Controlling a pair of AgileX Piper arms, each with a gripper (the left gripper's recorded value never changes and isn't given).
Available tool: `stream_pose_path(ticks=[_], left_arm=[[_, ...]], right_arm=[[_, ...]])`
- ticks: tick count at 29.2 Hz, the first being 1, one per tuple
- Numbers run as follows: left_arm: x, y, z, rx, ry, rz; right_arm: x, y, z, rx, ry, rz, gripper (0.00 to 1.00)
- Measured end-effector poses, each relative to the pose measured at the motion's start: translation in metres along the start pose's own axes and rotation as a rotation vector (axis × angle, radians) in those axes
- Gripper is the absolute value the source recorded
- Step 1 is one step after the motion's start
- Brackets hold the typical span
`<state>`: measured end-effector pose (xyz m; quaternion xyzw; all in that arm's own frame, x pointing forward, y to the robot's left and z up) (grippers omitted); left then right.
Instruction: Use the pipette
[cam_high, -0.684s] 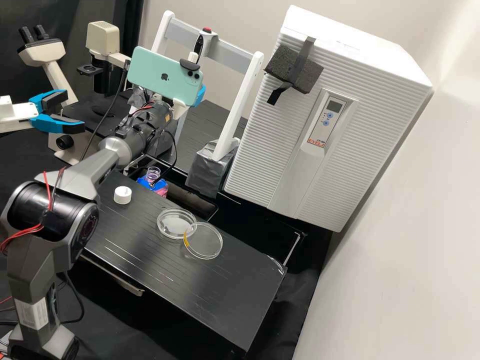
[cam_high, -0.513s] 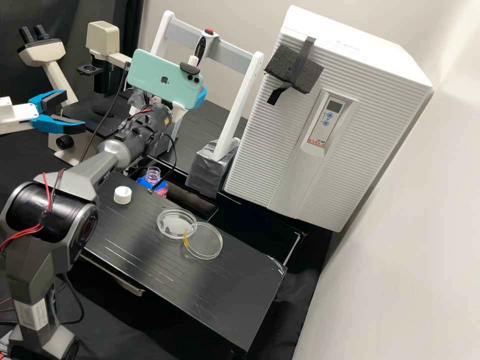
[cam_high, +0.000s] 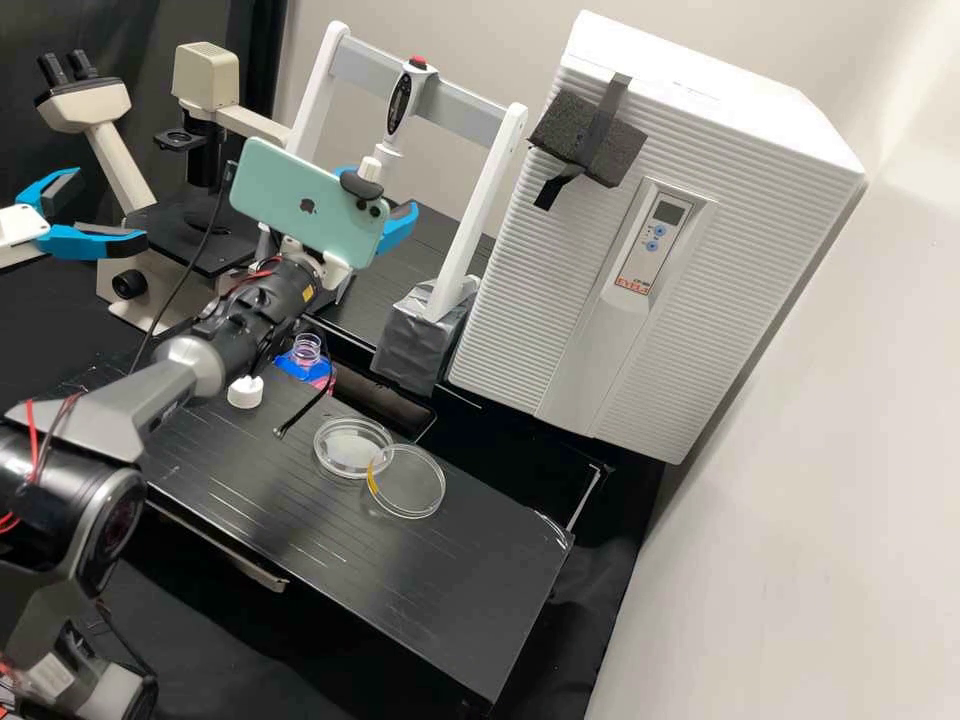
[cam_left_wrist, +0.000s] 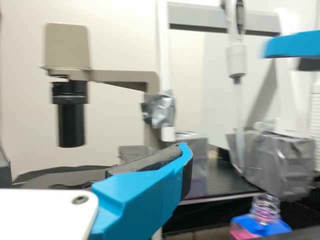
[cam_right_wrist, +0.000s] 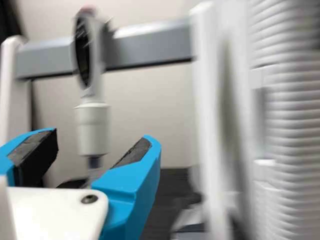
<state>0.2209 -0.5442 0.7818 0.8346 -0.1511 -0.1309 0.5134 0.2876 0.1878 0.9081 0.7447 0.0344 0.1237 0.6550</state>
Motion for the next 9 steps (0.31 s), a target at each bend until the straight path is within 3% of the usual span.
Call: stream_pose_path(ticks=[2, 4, 6, 8, 9], left_arm=[[-0.0042, -0.001, -0.004, -0.008, 0.041, 0.016], [-0.0069, -0.003, -0.006, -0.015, 0.069, 0.013], [-0.0091, -0.004, -0.008, -0.01, 0.095, 0.011], [-0.0099, -0.004, -0.009, -0.011, 0.105, 0.012], [-0.0101, -0.003, -0.009, -0.013, 0.108, 0.016]], right_arm=[[-0.016, 0.008, 0.004, -0.007, -0.001, 0.113, 1.0], [-0.027, 0.011, 0.009, -0.018, -0.008, 0.187, 1.0], [-0.039, 0.013, 0.013, -0.01, -0.011, 0.252, 1.0], [-0.048, 0.013, 0.018, -0.01, -0.008, 0.289, 1.0], [-0.053, 0.013, 0.021, 0.005, 0.0, 0.313, 1.0]])
